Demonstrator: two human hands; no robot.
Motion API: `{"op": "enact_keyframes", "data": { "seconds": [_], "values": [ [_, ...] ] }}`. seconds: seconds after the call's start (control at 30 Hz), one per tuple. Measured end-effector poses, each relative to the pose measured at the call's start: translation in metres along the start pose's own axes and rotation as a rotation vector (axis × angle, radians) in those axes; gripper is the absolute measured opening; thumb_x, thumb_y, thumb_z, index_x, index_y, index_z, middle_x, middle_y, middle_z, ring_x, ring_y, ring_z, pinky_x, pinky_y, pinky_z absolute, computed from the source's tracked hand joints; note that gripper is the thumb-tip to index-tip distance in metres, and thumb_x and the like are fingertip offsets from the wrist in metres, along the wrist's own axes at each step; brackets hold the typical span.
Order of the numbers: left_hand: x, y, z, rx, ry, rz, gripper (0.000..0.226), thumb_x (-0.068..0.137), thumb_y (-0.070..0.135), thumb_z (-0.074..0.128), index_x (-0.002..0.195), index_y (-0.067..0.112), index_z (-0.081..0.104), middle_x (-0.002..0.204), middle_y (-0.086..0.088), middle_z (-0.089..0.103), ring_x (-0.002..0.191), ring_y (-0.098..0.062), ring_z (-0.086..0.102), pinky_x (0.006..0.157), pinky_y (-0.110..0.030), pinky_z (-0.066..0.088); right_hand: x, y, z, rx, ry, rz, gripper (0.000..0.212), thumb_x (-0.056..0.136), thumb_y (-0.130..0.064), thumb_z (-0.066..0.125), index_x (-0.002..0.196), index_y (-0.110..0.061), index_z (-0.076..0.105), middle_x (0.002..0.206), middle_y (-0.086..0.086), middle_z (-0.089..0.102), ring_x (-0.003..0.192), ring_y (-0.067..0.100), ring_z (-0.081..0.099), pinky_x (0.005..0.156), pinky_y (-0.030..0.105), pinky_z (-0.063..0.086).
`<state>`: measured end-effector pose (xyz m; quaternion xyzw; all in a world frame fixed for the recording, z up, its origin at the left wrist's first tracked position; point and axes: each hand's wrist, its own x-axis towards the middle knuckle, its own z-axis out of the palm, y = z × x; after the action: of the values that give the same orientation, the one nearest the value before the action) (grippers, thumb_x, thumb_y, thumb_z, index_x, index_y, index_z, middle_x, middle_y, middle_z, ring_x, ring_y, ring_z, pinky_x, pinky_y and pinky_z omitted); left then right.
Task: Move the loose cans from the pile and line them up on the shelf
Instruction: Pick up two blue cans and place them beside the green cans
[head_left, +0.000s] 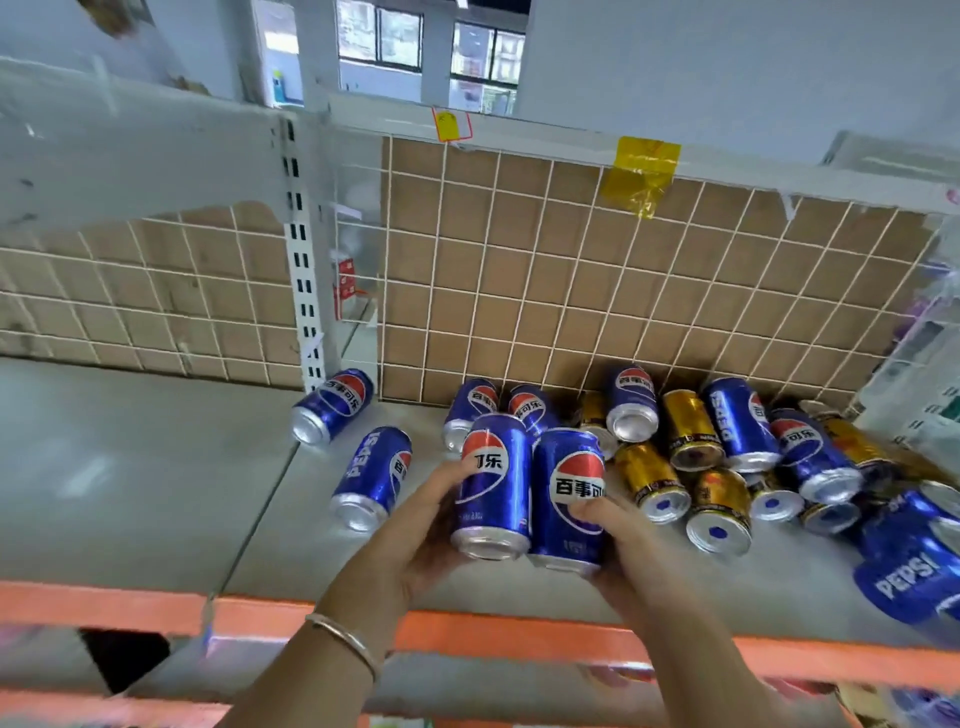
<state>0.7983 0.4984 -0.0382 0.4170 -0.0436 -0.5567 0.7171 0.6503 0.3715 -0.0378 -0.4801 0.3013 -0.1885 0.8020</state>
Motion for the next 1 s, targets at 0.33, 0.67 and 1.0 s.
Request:
{"op": "enact_keyframes", "data": {
  "seconds": [0.33,0.67,1.0],
  "values": [
    [-0.083,0.011,-0.052,-0.052,0.083,0.215,0.049,0.063,0.017,0.077,0.108,0.001,0.067,0.109,-0.021,0.068,0.089,-0.029,0.07,0.077,-0.039,0.059,-0.007,0.033,0.077,-0.146,-0.243,0.07,0.051,0.058,-0.008,0.068,0.109,-0.004,0.063,0.095,0.023,0.071,0.081,0.035,0.07,0.069,0.047,0.057],
    [-0.182,0.054,-0.143,-0.14,0.336,0.416,0.026,0.063,0.008,0.073,0.088,0.001,0.071,0.092,-0.02,0.072,0.074,-0.029,0.071,0.072,-0.041,0.057,-0.017,0.07,0.223,-0.173,-0.444,0.179,0.049,0.053,-0.007,0.074,0.102,-0.004,0.066,0.086,0.023,0.071,0.071,0.035,0.07,0.056,0.039,0.055],
    [-0.295,0.122,-0.29,0.113,0.446,0.642,0.061,0.048,0.016,0.078,0.105,-0.003,0.064,0.1,-0.021,0.069,0.087,-0.029,0.067,0.082,-0.038,0.055,-0.024,0.165,0.407,-0.346,-0.503,0.096,0.047,0.055,-0.017,0.075,0.099,-0.002,0.064,0.082,0.02,0.069,0.071,0.032,0.066,0.067,0.045,0.054]
  ]
}}
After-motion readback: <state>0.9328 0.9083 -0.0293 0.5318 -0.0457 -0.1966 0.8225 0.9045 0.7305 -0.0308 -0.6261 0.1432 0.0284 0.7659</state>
